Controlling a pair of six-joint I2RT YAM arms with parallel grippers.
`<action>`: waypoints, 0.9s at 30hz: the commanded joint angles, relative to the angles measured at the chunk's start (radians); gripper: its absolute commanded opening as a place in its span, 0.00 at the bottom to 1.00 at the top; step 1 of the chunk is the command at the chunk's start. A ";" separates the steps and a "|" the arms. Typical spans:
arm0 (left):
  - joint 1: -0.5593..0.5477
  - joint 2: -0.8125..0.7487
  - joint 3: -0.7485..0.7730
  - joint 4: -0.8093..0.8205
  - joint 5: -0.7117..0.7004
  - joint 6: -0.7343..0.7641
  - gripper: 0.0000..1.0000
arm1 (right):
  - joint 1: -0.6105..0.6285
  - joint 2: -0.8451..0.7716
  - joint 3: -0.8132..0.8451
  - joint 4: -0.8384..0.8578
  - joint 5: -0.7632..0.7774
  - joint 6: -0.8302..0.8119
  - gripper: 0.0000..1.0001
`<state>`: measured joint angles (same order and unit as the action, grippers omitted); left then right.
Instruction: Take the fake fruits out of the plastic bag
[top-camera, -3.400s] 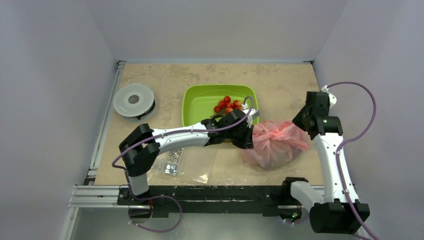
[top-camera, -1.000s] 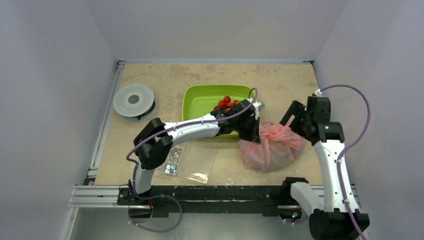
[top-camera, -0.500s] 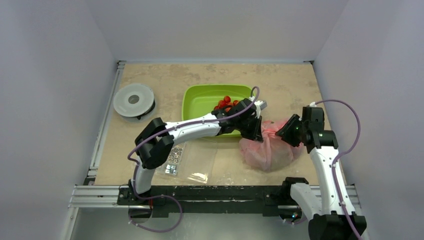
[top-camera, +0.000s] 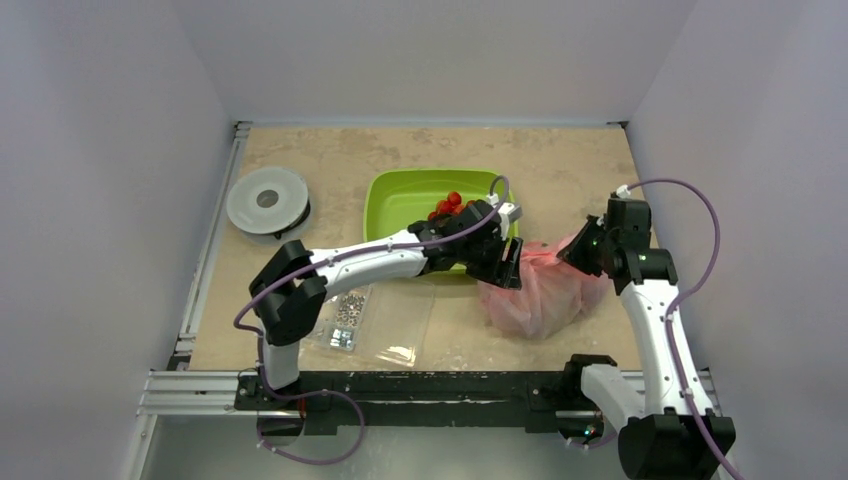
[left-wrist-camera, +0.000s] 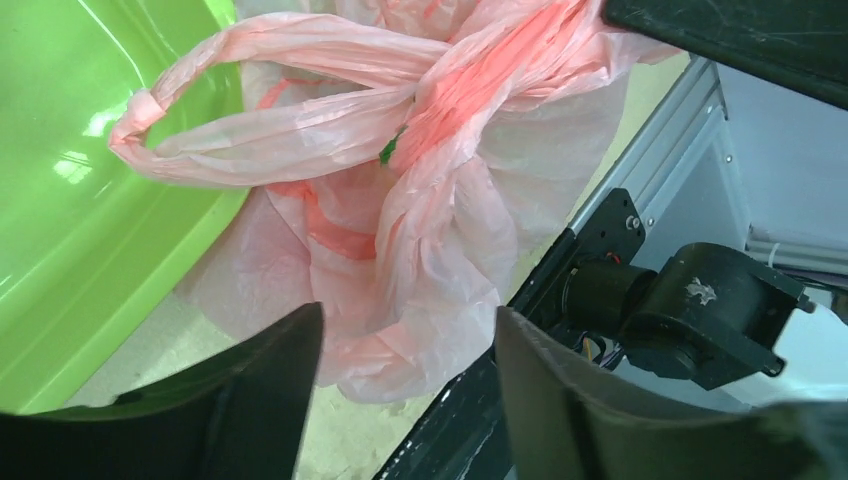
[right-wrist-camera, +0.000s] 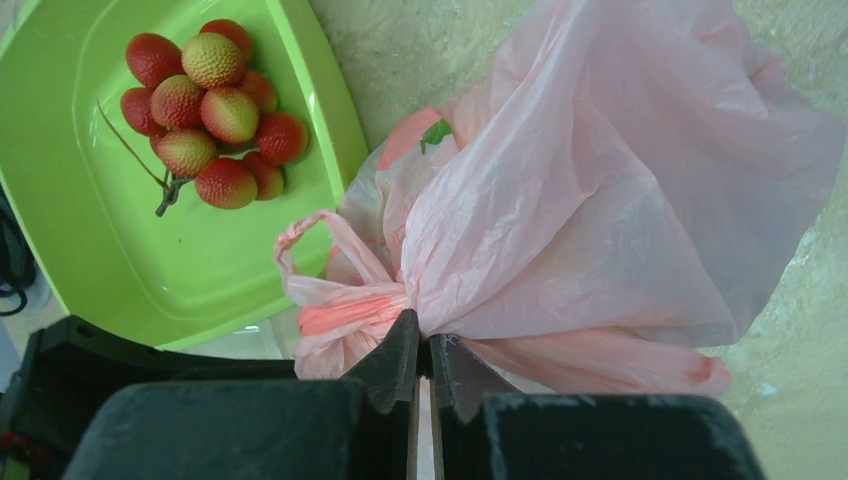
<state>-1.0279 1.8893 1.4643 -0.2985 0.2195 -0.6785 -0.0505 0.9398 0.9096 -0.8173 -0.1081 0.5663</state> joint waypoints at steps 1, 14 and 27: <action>0.003 -0.048 0.090 -0.053 -0.020 0.073 0.67 | 0.000 -0.024 0.044 0.052 -0.035 -0.083 0.00; 0.003 0.182 0.504 -0.329 -0.046 0.237 0.60 | 0.001 -0.035 0.057 0.046 -0.069 -0.103 0.00; 0.003 0.233 0.520 -0.323 -0.117 0.169 0.00 | 0.000 -0.039 0.060 0.042 -0.054 -0.112 0.00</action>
<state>-1.0279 2.1864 1.9888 -0.6430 0.1719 -0.4801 -0.0505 0.9203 0.9237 -0.8001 -0.1753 0.4774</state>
